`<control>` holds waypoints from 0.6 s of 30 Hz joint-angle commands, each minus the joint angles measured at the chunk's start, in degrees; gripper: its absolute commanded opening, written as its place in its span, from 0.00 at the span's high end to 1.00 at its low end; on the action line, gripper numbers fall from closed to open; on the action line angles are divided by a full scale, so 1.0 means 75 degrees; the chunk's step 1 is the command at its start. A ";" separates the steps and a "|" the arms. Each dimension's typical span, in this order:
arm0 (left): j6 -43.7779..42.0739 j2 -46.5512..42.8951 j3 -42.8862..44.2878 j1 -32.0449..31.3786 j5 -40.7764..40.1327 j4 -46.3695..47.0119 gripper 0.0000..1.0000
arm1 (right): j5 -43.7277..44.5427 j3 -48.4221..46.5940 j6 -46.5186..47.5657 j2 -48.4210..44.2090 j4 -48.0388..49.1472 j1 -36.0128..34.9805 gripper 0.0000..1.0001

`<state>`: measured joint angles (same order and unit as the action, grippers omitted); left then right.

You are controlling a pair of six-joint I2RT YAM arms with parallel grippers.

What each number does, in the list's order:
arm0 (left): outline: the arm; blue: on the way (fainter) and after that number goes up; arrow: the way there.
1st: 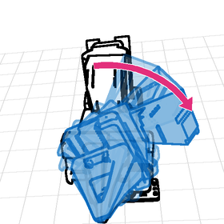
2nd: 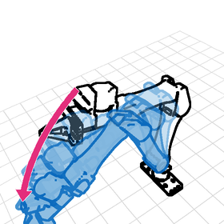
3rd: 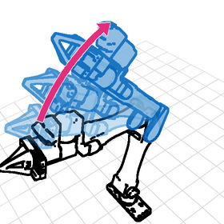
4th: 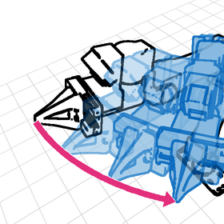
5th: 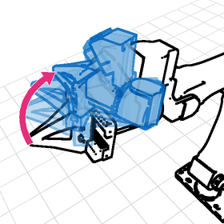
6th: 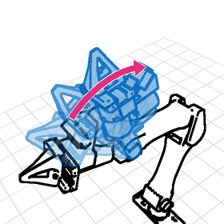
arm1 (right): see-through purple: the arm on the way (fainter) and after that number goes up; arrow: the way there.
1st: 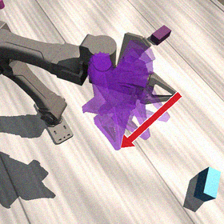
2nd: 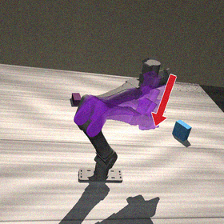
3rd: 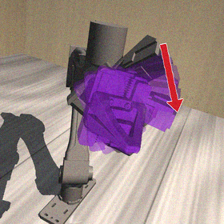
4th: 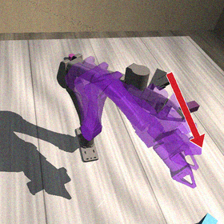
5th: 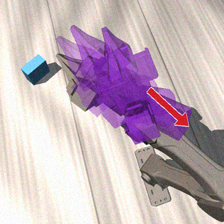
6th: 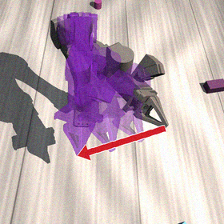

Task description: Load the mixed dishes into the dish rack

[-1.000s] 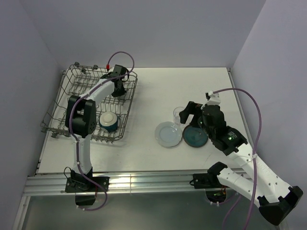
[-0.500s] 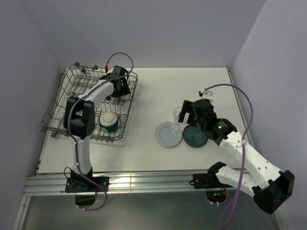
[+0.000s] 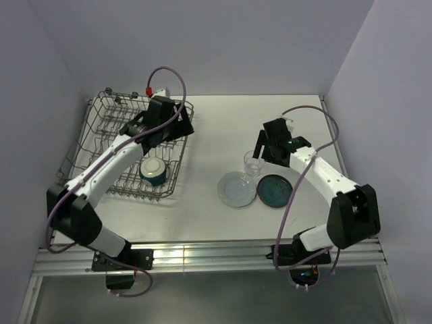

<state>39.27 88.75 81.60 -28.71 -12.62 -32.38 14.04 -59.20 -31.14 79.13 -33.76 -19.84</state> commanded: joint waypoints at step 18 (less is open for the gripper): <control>0.0635 -0.2951 -0.2113 -0.0086 0.3181 0.1268 0.07 | -0.0465 -0.1000 0.0167 0.0539 0.0610 0.0078 1.00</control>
<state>42.11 66.30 67.88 -29.45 4.51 -27.57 9.98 -62.33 -30.15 90.06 -30.89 -19.33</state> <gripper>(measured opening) 0.929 0.060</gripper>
